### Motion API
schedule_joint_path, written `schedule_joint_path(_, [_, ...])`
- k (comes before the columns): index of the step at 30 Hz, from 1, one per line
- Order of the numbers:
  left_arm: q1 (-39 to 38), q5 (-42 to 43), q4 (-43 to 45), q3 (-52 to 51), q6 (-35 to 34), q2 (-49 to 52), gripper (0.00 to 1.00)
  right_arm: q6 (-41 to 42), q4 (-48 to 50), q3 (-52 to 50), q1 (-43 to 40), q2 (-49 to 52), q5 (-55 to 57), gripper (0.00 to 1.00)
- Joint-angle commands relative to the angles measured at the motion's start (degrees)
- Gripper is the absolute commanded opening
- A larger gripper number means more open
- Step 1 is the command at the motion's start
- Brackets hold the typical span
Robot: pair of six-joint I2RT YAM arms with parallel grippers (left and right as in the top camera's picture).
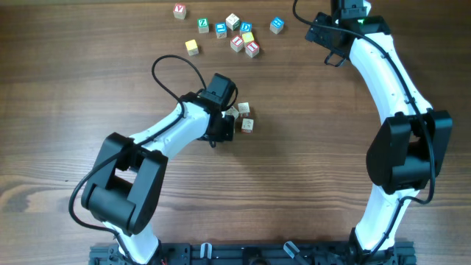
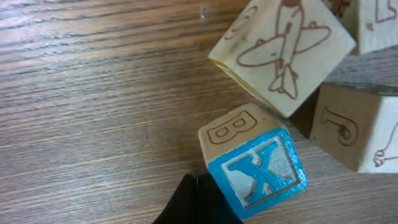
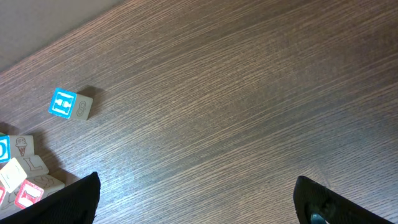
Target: Form a circle
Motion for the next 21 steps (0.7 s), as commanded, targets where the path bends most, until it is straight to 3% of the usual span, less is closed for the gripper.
schedule_joint_path(1, [-0.1,0.6,0.2,-0.4,-0.9,0.4,0.04,0.0,0.1,0.2,0.0,0.6,-0.5,1.0])
schedule_joint_path(14, [0.7,-7.5,0.3,0.0,-0.7,-0.1,0.04,-0.1,0.1,0.2,0.0,0.6,-0.5,1.0])
schedule_joint_path(21, [12.9,-8.7,1.9,3.5,-5.2,-5.4,0.1,0.0,0.1,0.2,0.0,0.6,-0.5,1.0])
